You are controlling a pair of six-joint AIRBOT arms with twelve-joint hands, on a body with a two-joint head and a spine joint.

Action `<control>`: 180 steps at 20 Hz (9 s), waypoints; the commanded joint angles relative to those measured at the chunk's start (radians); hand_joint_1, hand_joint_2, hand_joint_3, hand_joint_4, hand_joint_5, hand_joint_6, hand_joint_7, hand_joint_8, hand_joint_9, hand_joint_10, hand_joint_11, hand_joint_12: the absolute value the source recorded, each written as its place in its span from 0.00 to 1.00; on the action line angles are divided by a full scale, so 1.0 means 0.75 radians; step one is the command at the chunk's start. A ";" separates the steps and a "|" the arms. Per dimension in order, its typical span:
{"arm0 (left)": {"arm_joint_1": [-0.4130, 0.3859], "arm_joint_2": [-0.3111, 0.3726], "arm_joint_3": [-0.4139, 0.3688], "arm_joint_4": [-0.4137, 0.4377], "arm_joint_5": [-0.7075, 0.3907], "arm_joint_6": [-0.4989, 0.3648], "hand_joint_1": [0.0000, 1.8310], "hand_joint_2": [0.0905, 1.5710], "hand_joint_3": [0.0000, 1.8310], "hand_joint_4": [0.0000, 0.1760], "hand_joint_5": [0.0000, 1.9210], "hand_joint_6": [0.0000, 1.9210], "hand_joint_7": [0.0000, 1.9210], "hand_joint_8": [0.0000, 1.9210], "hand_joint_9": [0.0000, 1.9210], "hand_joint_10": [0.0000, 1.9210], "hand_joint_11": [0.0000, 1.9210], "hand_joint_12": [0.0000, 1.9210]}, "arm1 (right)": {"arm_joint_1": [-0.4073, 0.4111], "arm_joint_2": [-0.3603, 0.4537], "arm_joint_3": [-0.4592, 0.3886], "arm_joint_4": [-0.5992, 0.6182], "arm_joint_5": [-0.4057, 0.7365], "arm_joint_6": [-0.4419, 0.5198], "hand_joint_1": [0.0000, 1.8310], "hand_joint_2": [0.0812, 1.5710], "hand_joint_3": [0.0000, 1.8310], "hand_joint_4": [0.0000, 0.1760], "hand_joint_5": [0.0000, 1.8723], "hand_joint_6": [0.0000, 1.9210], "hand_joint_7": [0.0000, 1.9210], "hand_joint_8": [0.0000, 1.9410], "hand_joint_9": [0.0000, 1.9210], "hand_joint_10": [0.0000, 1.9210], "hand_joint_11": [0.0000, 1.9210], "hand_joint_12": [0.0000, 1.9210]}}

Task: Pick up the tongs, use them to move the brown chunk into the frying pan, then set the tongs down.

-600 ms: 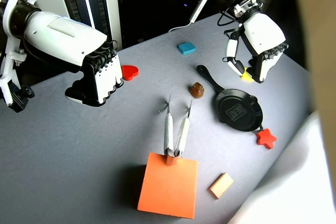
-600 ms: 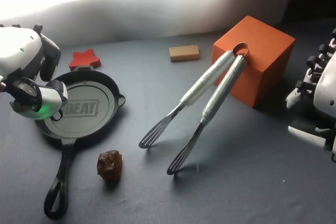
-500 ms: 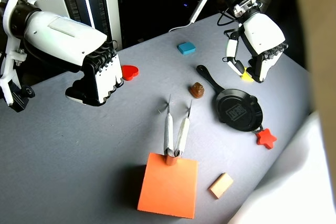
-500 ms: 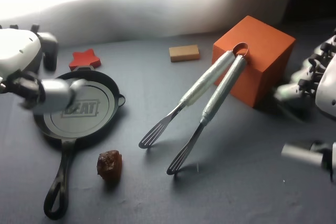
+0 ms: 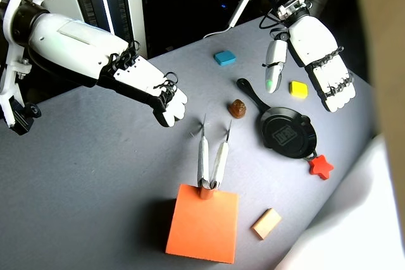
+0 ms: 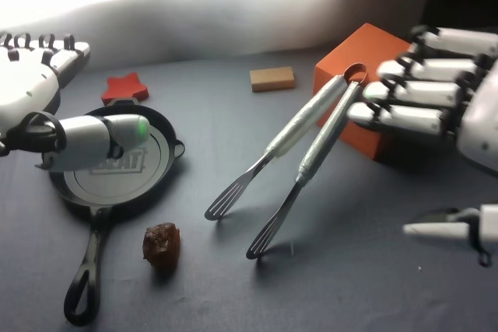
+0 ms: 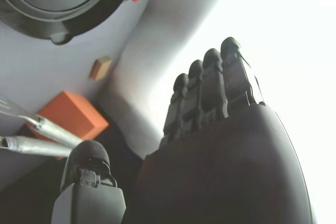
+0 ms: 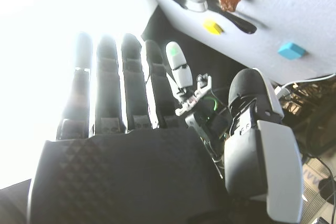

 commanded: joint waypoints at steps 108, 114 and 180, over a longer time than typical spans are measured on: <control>0.001 0.044 -0.110 -0.095 -0.418 0.005 0.00 0.74 0.00 0.00 0.01 0.00 0.04 0.00 0.03 0.01 0.01 0.01 | 0.444 -1.108 0.493 -1.583 -1.413 2.007 0.60 0.78 0.00 0.00 0.40 0.69 0.54 0.00 0.51 0.03 0.23 0.68; -0.005 0.044 -0.104 -0.095 -0.428 0.004 0.00 0.74 0.00 0.00 0.01 0.00 0.04 0.00 0.03 0.00 0.01 0.01 | 0.390 -1.190 0.531 -1.659 -1.409 2.082 0.60 0.77 0.00 0.00 0.41 0.67 0.54 0.00 0.52 0.03 0.25 0.67; -0.007 0.043 -0.121 -0.095 -0.475 0.008 0.00 0.73 0.00 0.00 0.02 0.00 0.03 0.00 0.02 0.00 0.00 0.03 | 0.240 -1.263 0.659 -1.857 -1.350 2.175 0.75 0.69 0.00 0.00 0.44 0.58 0.57 0.36 0.51 0.63 0.38 0.78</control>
